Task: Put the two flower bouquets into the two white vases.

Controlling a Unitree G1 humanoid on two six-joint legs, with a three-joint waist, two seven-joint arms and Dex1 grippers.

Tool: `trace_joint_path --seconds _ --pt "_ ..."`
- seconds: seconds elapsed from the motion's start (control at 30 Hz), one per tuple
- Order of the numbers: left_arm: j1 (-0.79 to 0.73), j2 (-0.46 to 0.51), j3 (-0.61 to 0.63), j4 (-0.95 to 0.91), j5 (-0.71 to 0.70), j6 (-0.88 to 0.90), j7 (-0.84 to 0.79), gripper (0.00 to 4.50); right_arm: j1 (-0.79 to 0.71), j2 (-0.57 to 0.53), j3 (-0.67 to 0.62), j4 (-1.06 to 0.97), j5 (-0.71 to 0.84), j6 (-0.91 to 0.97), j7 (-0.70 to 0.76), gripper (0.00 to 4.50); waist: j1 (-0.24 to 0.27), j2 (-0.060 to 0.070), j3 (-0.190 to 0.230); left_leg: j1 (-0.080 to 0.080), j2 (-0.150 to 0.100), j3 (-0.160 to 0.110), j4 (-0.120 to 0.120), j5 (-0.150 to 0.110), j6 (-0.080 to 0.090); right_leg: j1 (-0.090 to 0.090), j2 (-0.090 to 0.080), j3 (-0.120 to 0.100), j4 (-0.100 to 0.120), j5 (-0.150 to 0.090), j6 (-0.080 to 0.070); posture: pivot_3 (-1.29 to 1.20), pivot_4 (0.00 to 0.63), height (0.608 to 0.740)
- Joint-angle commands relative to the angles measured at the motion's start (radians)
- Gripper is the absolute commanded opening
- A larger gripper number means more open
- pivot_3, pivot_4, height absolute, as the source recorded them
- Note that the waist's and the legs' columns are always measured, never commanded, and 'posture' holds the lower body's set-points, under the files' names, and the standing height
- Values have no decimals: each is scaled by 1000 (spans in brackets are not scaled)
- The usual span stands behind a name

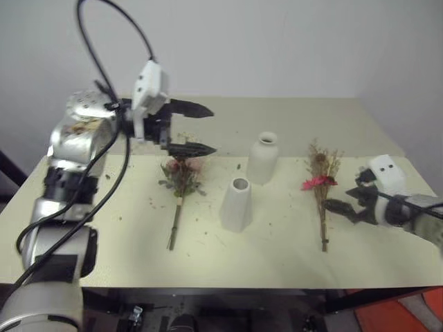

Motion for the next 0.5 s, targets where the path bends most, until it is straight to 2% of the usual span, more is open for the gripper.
trace_joint_path --seconds 0.03,0.23,0.37,0.47,0.5 --pt "-46 -21 1 61 31 -45 -45 4438 -55 47 -12 38 -36 62 -78 4500 -1 0 0 0 0 0 0 0 0 0 0 0 0 1 -1 0 150 740" --pt "-62 -70 21 108 43 -81 -78 4438 -109 140 -13 125 -80 64 -136 4500 2 0 0 -1 0 -1 1 0 0 0 0 0 0 1 -1 0 150 740" --pt "-33 -80 31 74 37 -67 -74 4438 -138 138 30 188 -112 61 -134 4500 2 0 0 -1 0 -1 1 0 0 0 0 0 1 1 -1 0 150 740" --pt "-6 -72 40 39 35 -52 -62 4500 -166 142 48 243 -131 57 -126 3931 -2 0 0 0 0 -1 1 0 1 0 0 0 1 1 -1 0 150 740" --pt "1 -68 45 27 33 -44 -59 4500 -174 141 53 254 -137 60 -124 3621 -3 0 0 0 0 -1 1 0 1 0 0 0 1 1 -1 0 150 740"
